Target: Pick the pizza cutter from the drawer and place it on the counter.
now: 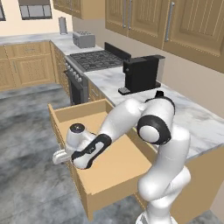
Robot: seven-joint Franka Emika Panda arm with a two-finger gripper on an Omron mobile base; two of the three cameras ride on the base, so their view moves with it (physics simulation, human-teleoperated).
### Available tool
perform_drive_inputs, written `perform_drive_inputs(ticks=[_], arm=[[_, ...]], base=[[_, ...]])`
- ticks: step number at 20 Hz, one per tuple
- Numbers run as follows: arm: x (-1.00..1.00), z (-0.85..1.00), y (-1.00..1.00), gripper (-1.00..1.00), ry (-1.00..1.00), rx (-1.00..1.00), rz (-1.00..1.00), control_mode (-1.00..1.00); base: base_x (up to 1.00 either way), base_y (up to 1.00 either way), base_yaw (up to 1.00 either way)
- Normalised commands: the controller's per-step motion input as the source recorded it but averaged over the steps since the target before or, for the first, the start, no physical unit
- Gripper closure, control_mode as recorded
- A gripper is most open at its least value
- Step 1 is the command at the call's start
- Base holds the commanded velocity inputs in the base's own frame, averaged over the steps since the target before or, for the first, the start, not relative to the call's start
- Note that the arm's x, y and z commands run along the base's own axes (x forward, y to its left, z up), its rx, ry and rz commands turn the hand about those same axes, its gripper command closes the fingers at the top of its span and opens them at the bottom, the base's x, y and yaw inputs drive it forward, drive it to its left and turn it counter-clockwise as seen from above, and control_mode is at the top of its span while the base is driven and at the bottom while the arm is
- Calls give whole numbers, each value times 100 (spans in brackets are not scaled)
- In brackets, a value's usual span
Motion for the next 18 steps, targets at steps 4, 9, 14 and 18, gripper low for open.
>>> perform_drive_inputs(ticks=[4,9,14,18], arm=[[2,100,1,-100,-34,28,-23,-100],[5,100,-39,-100,-17,28,-30,-100],[23,100,-84,-100,17,18,-43,-100],[55,92,-99,-100,53,9,-37,-100]], base=[[0,0,0],[0,0,0],[0,0,0],[0,0,0]])
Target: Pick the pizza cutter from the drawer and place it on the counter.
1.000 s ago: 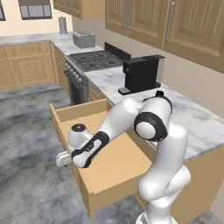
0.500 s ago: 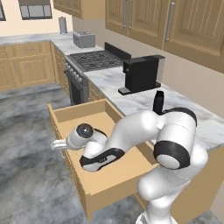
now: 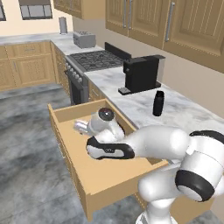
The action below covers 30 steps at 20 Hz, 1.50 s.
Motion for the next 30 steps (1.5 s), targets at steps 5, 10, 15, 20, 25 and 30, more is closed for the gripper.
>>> perform_drive_inputs(ticks=[5,10,15,20,25,30], arm=[[74,54,-81,-100,59,0,-23,-100],[34,-36,-17,-100,22,0,-13,-100],[33,-74,0,-100,3,0,-10,-100],[54,-97,0,-100,1,0,-7,-100],[64,-58,5,-100,0,0,0,-100],[56,-37,21,-100,0,-1,0,-100]], base=[[0,0,0],[0,0,0],[0,0,0],[0,0,0],[0,0,0],[0,0,0]])
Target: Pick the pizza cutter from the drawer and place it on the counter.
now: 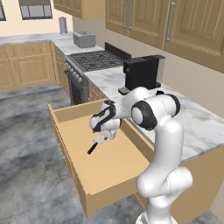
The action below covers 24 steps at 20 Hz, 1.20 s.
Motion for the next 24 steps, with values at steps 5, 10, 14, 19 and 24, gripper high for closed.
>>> perform_drive_inputs(ticks=[5,10,14,19,24], arm=[[31,-51,20,-100,2,-8,0,-100],[22,-55,13,-100,2,-8,0,-100],[34,-52,14,-100,7,-7,0,-100],[42,-59,14,-100,11,-7,0,-100],[52,-56,15,-100,13,-6,0,-100]], base=[[0,0,0],[0,0,0],[0,0,0],[0,0,0],[0,0,0]])
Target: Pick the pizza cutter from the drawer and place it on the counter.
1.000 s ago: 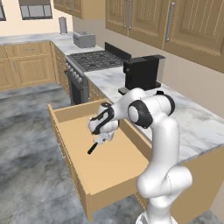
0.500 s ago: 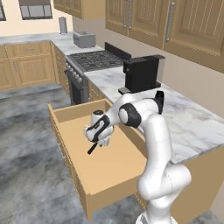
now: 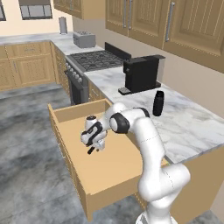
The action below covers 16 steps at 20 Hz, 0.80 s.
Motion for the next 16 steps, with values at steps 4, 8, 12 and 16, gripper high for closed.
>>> perform_drive_inputs(ticks=[4,8,12,16], arm=[[59,-55,17,-100,13,-5,0,-100],[25,-51,7,100,6,-3,0,-100],[-24,-49,-3,100,0,0,0,-100],[-70,-48,-50,100,0,4,0,-100]], base=[[0,0,0],[0,0,0],[0,0,0],[0,0,0]])
